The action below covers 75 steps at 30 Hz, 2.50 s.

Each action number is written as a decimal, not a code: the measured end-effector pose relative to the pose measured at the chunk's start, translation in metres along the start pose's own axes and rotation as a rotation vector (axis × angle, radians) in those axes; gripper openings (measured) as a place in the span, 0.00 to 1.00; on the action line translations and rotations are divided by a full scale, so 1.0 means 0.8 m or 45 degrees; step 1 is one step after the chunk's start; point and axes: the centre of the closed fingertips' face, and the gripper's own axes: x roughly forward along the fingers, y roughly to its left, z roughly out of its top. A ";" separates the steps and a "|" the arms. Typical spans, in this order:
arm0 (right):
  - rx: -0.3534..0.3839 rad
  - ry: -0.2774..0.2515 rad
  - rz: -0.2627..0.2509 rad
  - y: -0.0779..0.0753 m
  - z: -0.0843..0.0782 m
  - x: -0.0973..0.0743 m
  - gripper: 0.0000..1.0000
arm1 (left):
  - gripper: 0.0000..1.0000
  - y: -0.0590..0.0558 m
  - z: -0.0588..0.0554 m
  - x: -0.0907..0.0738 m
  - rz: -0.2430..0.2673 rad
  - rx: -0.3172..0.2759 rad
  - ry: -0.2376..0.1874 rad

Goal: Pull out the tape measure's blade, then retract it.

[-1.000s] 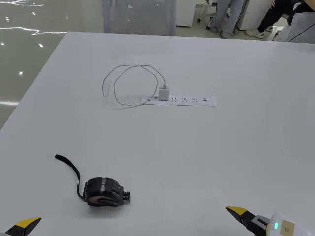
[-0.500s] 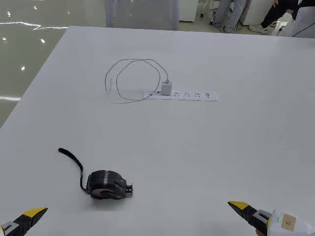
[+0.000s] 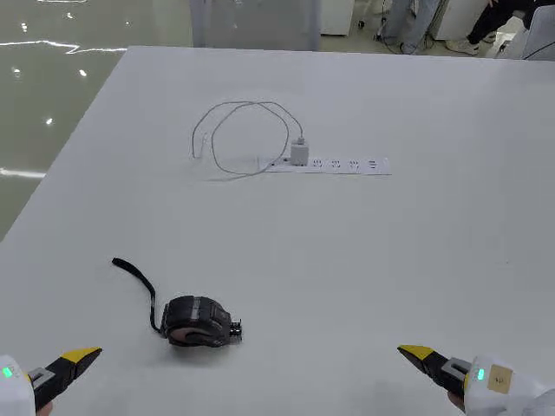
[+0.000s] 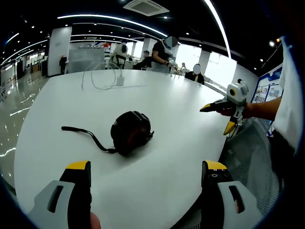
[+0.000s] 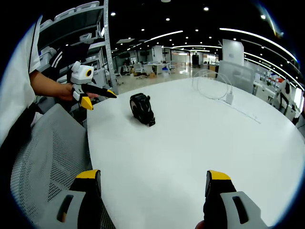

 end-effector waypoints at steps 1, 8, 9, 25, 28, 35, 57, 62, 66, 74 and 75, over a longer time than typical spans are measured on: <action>-0.007 0.004 0.006 -0.001 0.000 0.002 0.89 | 0.94 0.000 0.001 0.001 -0.004 0.006 0.001; -0.033 0.015 0.030 -0.003 0.003 0.012 0.89 | 0.94 0.002 0.003 0.008 -0.032 0.039 0.020; -0.039 0.016 0.036 -0.003 0.004 0.014 0.89 | 0.94 0.003 0.004 0.009 -0.036 0.042 0.022; -0.107 0.040 0.121 0.000 0.018 0.047 0.86 | 0.94 0.011 0.016 0.029 -0.099 0.137 0.067; -0.120 0.044 0.137 0.000 0.021 0.053 0.85 | 0.93 0.011 0.016 0.033 -0.115 0.162 0.084; -0.165 0.066 0.181 0.002 0.027 0.068 0.85 | 0.93 0.012 0.017 0.043 -0.159 0.222 0.128; -0.235 0.103 0.269 0.004 0.037 0.101 0.83 | 0.90 0.026 0.009 0.075 -0.280 0.463 0.334; -0.248 0.116 0.282 0.004 0.038 0.105 0.83 | 0.88 0.028 0.008 0.083 -0.301 0.510 0.377; -0.254 0.120 0.292 0.003 0.039 0.108 0.82 | 0.87 0.031 0.010 0.088 -0.309 0.536 0.398; -0.260 0.119 0.308 0.006 0.042 0.114 0.82 | 0.81 0.038 0.008 0.096 -0.328 0.568 0.450; -0.259 0.119 0.309 0.007 0.042 0.115 0.82 | 0.81 0.038 0.008 0.097 -0.331 0.570 0.453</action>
